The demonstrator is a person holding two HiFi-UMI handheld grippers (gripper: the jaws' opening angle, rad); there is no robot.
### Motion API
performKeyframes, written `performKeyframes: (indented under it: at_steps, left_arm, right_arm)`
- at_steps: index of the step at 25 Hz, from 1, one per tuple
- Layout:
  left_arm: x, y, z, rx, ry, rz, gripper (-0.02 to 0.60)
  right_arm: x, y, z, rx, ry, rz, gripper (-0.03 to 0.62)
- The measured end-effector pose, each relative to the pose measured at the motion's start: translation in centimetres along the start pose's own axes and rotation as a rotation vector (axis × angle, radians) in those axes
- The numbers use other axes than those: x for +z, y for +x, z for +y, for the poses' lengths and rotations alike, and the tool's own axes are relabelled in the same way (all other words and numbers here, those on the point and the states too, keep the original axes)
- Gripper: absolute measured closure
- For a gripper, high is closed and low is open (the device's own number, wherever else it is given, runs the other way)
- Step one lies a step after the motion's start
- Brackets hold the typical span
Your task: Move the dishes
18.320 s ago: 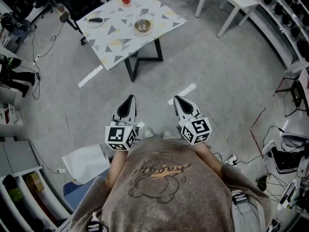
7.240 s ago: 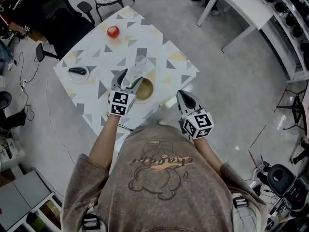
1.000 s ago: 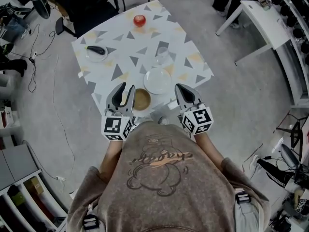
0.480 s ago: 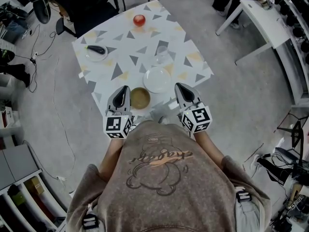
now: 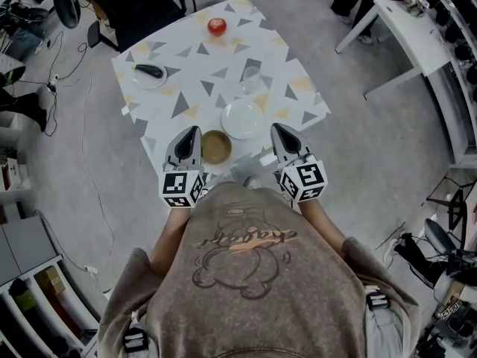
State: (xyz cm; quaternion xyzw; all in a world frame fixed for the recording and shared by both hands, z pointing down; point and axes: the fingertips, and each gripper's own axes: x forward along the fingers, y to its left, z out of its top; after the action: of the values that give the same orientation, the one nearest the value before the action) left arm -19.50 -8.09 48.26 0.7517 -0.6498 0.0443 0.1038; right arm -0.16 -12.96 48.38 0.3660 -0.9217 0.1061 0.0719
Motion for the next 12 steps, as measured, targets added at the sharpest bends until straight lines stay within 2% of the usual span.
performKeyframes:
  at_steps: [12]
  left_arm:
    - [-0.39, 0.35, 0.37, 0.020, -0.015, 0.008, 0.560]
  right_arm:
    - [-0.44, 0.56, -0.30, 0.011, 0.002, 0.018, 0.592]
